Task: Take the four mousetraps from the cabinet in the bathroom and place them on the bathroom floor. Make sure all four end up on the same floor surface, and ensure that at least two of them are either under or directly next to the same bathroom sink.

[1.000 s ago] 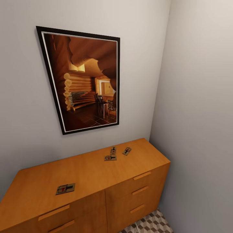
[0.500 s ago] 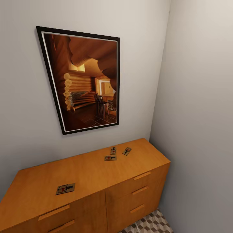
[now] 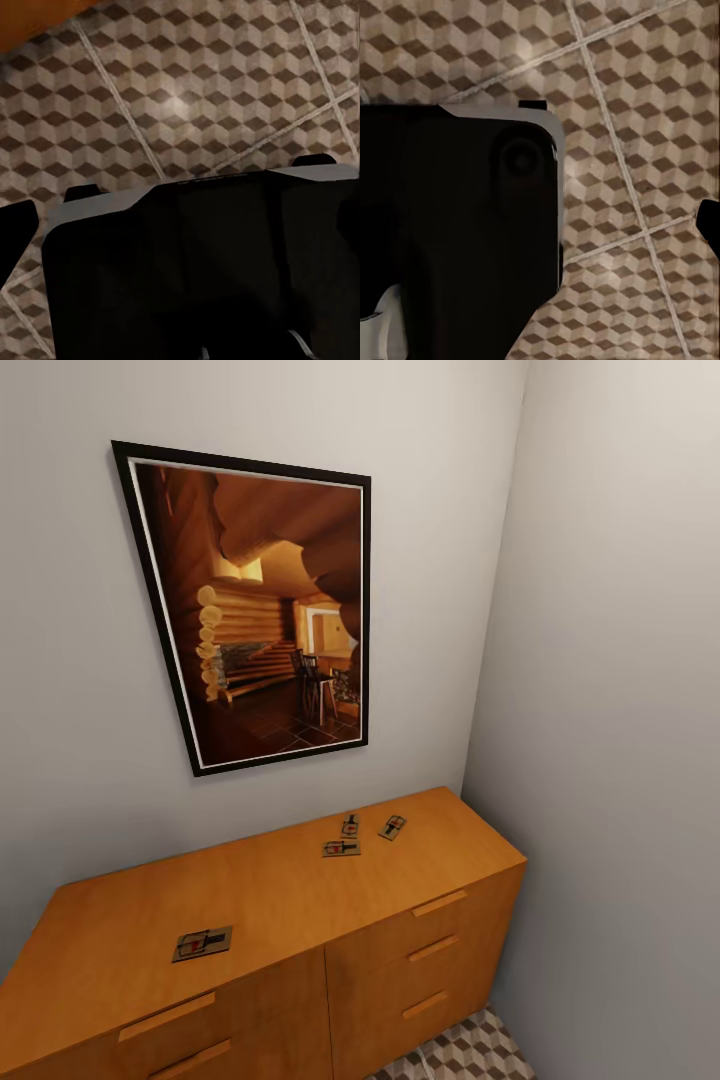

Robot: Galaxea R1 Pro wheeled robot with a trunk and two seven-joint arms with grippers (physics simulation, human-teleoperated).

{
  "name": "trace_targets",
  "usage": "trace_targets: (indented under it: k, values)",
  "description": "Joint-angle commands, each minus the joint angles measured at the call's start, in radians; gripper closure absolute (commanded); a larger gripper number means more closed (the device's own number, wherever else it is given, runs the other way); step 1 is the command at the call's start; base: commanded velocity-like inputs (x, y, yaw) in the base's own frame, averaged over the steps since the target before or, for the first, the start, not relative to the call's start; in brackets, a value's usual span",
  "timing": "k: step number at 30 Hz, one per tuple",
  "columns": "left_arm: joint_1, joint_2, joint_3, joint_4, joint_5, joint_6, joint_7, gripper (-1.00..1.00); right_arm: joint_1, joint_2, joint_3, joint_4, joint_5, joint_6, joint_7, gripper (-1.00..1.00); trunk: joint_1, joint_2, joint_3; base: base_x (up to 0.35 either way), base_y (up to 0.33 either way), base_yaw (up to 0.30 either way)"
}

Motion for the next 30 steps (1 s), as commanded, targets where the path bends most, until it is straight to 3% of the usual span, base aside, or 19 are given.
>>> trace_targets:
  k: [1, 7, 14, 15, 21, 25, 30]
  values:
    - [0.000, 0.000, -0.003, -0.043, -0.013, 0.040, 0.001, -1.00, 0.000, -0.007, -0.002, -0.030, -0.003, 0.029, 0.002, -1.00, 0.000, -0.001, -0.001, 0.000, 0.000, 0.000]
    - [0.000, 0.000, -0.045, -0.250, -0.024, 0.212, -0.015, -1.00, -0.001, -0.055, -0.015, -0.245, -0.017, 0.202, 0.027, -1.00, 0.000, -0.001, -0.001, 0.000, 0.000, 0.000]
    - [0.000, 0.000, -0.189, -0.433, 0.003, 0.357, -0.035, -1.00, 0.000, -0.105, -0.072, -0.504, -0.047, 0.415, 0.073, -1.00, 0.000, -0.001, -0.001, 0.000, 0.000, 0.000]
    - [0.000, 0.000, -0.189, -0.433, 0.003, 0.357, -0.035, -1.00, 0.000, -0.105, -0.072, -0.504, -0.047, 0.415, 0.073, -1.00, 0.000, -0.001, -0.001, 0.000, 0.000, 0.000]
    - [0.000, 0.000, -0.269, -0.622, 0.098, 0.478, -0.035, -1.00, 0.000, -0.134, -0.157, -0.683, -0.060, 0.585, 0.094, -1.00, 0.000, -0.001, -0.001, 0.000, 0.000, 0.000]
    - [-0.001, 0.000, -0.289, -0.748, 0.156, 0.562, -0.034, -1.00, 0.000, -0.141, -0.209, -0.809, -0.057, 0.665, 0.099, -1.00, 0.000, -0.001, -0.001, 0.000, 0.000, 0.000]
    - [-0.004, 0.000, -0.299, -0.870, 0.190, 0.651, -0.033, -1.00, -0.001, -0.144, -0.246, -0.939, -0.054, 0.743, 0.101, -1.00, 0.000, -0.001, -0.001, 0.000, 0.000, 0.000]
